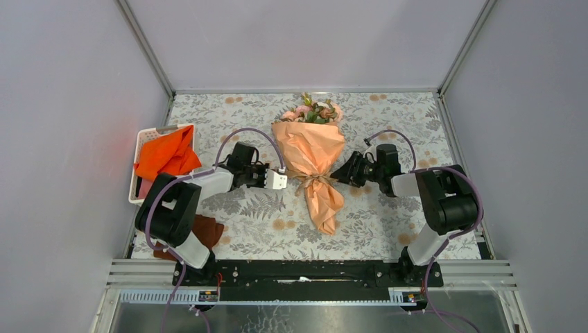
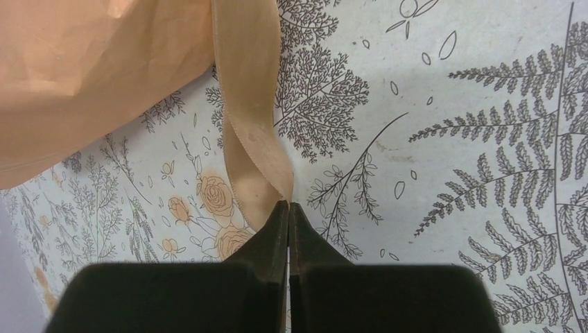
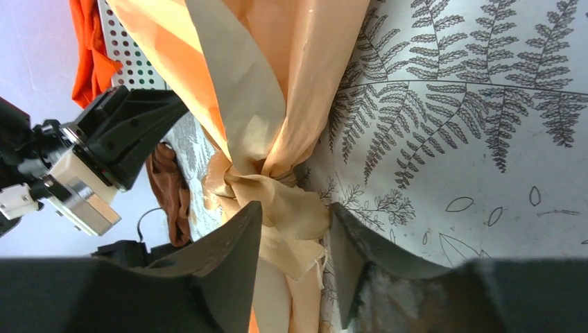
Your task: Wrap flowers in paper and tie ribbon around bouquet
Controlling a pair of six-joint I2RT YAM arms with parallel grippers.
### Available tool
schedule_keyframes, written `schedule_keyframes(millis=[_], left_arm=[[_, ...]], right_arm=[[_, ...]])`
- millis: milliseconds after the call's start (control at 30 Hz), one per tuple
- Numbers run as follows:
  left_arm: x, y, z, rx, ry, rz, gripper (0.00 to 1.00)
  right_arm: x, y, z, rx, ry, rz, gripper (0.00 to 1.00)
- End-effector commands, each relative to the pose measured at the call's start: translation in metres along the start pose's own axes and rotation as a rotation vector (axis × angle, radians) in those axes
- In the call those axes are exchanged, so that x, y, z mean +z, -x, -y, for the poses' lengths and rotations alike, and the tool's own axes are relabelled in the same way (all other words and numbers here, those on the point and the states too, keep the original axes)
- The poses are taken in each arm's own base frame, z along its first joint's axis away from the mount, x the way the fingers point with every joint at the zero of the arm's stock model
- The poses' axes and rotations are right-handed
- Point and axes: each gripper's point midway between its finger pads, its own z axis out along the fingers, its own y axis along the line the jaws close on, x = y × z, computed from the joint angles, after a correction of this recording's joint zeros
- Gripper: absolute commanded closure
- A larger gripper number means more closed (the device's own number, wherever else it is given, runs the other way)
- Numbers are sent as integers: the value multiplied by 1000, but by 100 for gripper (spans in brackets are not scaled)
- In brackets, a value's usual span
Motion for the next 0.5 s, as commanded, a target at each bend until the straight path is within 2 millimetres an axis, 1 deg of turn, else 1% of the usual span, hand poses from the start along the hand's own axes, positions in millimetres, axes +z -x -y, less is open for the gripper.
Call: schedule_keyframes(millis=[0,33,67,133,200,333,400,467], left_arm=[[-2,10,-1,28,5,31,100],[-2,9,-1,27,6,31,100],[-2,10,-2,26,10,32,100],[-2,10,-5,23,18,31,100],[-2,8,-8,25,34,17,100],[-1,-1,-20,80,87,-20,100],[0,-8,-22,99,92,-43,100],[1,-15,-21,119,86,-62,100]], right_arm=[[3,9,-17,-30,66,19,67],[3,10,-16,-30,61,22,78],[3,12,-15,-32,52,31,87],[3,15,-11,-38,25,53,100],[-2,23,-6,-65,-31,89,100],[-18,32,14,-146,-200,126,100],[-24,31,23,-152,-259,128,100],[-27,25,28,-148,-282,111,100]])
